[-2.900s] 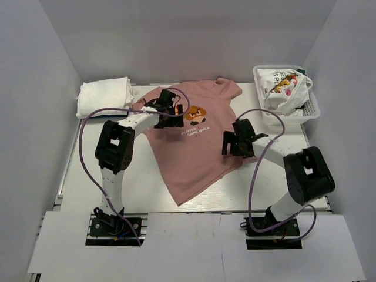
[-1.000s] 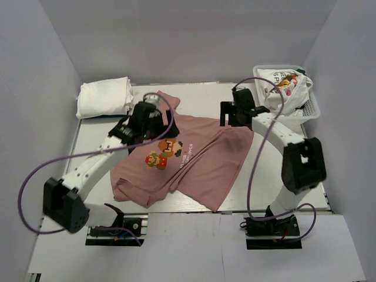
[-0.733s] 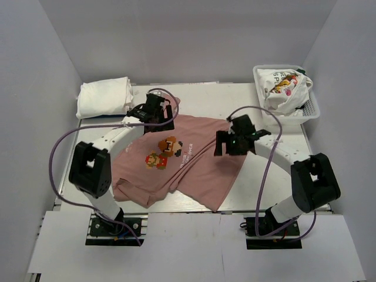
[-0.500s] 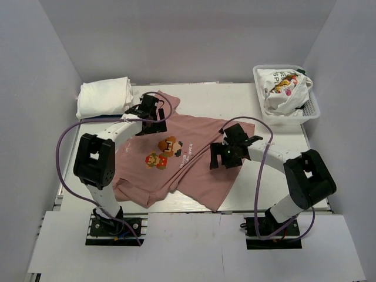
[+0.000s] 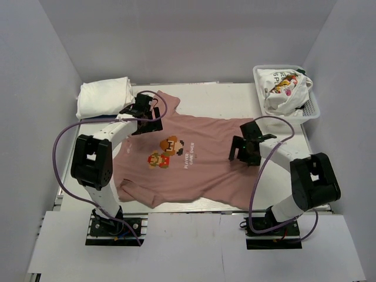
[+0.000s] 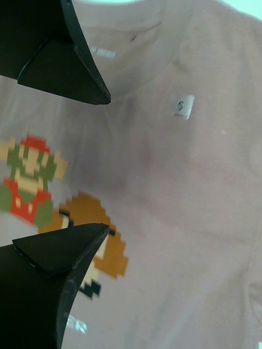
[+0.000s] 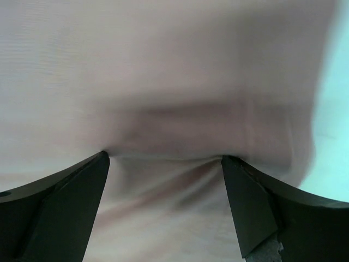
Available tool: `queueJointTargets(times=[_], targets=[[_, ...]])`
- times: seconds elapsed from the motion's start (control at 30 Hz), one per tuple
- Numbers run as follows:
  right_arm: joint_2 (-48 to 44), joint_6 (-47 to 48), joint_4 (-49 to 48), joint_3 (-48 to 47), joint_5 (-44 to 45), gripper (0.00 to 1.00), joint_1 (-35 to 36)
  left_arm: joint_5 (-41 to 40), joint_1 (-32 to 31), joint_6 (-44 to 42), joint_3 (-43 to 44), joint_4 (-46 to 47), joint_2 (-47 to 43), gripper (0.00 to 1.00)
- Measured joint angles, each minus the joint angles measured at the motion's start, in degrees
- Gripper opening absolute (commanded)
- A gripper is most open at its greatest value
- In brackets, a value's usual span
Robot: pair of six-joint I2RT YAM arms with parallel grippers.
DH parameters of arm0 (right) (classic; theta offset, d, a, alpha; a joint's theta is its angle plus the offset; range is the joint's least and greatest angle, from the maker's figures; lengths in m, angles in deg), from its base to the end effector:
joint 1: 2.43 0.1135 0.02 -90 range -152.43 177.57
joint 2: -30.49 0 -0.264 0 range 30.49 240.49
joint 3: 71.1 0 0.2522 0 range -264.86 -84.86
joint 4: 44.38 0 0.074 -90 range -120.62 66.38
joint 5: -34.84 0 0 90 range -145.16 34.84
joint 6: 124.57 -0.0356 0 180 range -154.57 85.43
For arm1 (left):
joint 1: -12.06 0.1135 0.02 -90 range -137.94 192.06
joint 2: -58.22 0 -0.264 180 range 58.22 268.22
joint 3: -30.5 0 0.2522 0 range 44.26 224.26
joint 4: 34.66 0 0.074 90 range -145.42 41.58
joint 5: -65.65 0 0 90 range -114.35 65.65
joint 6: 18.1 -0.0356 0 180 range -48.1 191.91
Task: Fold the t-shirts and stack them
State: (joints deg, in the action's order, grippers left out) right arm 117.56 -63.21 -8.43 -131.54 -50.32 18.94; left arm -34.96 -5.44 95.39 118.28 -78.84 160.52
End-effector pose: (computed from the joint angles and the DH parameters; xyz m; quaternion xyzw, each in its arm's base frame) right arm 0.2640 0.1001 0.1669 0.0715 0.9681 0.0629 0.2319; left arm 0.3615 -0.1071 0.2151 -0.0750 0.9562 -0.0107 0.2828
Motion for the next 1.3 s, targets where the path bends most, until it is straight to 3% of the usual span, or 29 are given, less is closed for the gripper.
queueJointTargets(times=[0.2,0.57,1.03,1.3], targets=[[-1.07,4.44,6.93,0.26,7.04,0.90,-7.67,0.87,0.02,-1.95,-0.96,0.90,-1.16,1.00],[0.00,10.88,6.23,-10.64,3.74,0.90,-7.43,4.81,0.02,-7.08,1.38,4.37,2.75,1.00],[25.38,11.43,4.22,-30.27,8.33,0.90,-7.85,3.76,0.44,-10.64,28.46,1.86,28.20,1.00],[41.16,13.60,5.60,-53.11,8.50,0.90,-7.85,3.04,3.23,-8.15,44.41,-0.92,37.97,1.00]])
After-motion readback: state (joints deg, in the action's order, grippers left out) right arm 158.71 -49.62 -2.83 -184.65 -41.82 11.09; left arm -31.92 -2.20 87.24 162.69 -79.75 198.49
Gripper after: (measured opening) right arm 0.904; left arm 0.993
